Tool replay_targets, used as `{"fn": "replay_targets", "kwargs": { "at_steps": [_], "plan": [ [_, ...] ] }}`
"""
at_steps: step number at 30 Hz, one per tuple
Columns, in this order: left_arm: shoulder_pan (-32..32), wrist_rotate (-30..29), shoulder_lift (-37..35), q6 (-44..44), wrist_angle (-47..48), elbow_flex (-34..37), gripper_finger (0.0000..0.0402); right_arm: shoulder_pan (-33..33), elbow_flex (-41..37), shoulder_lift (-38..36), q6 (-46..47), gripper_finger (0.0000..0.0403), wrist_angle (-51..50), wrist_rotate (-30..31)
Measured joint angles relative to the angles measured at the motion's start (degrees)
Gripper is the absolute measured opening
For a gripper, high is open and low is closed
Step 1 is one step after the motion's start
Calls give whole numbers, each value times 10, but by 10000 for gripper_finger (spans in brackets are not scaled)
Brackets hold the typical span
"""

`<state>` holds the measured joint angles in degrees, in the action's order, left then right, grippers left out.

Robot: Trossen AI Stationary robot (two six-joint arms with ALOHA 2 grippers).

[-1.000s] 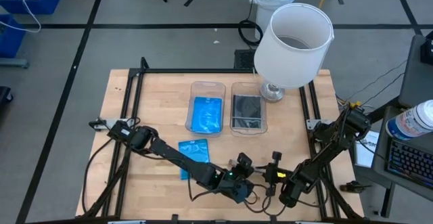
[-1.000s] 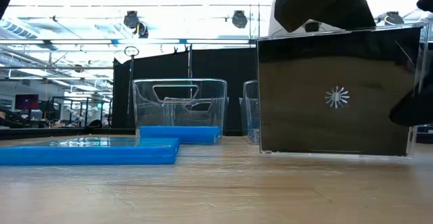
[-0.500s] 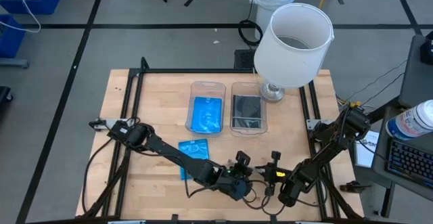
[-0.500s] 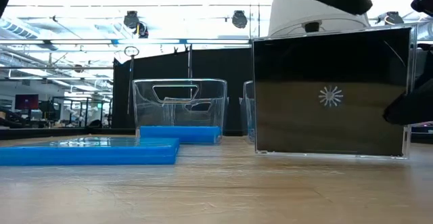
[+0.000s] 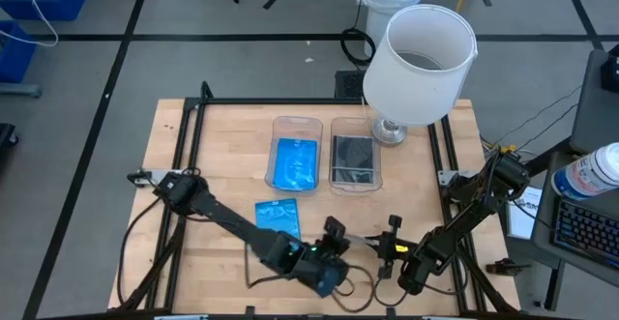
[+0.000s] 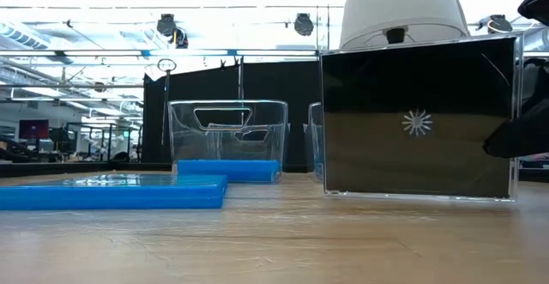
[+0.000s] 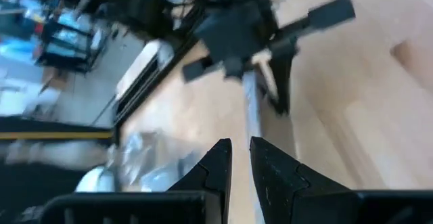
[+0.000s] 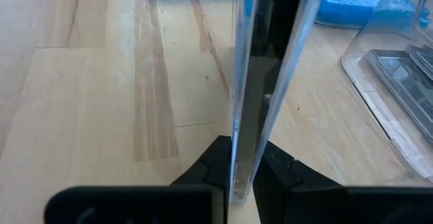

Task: Pick & place jewel cases by type
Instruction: Put the black cd case into the right transparent bin

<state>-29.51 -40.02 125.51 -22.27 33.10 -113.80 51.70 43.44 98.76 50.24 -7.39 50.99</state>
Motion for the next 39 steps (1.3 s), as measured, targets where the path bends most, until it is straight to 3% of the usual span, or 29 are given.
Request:
{"fn": "replay_targets", "kwargs": {
  "at_steps": [3, 7, 16, 20, 27, 30, 34, 39],
  "plan": [
    [-15, -30, -16, 57, 53, -1, 63, 1, 0, 0, 1, 30, 0, 0],
    [-31, -25, -30, 147, 151, 0, 81, 4, -1, 0, 0, 30, 2, 0],
    [-63, 17, -29, 279, 277, 0, 233, 12, -1, 0, -3, 30, 1, 1],
    [-77, -10, -29, 321, 305, 0, 291, 15, -1, 0, -3, 29, -1, 1],
    [-63, -7, -29, 335, 260, 40, 339, 21, -1, 0, -33, 29, -1, 1],
    [-41, 26, -28, 333, 191, 79, 344, 25, -1, 1, -49, 29, 2, 1],
    [-17, 25, -28, 331, 99, 118, 342, 28, -1, 1, -61, 29, 5, 0],
    [-5, 32, -28, 322, 74, 127, 346, 30, -1, 1, -72, 29, 6, -1]
  ]
}}
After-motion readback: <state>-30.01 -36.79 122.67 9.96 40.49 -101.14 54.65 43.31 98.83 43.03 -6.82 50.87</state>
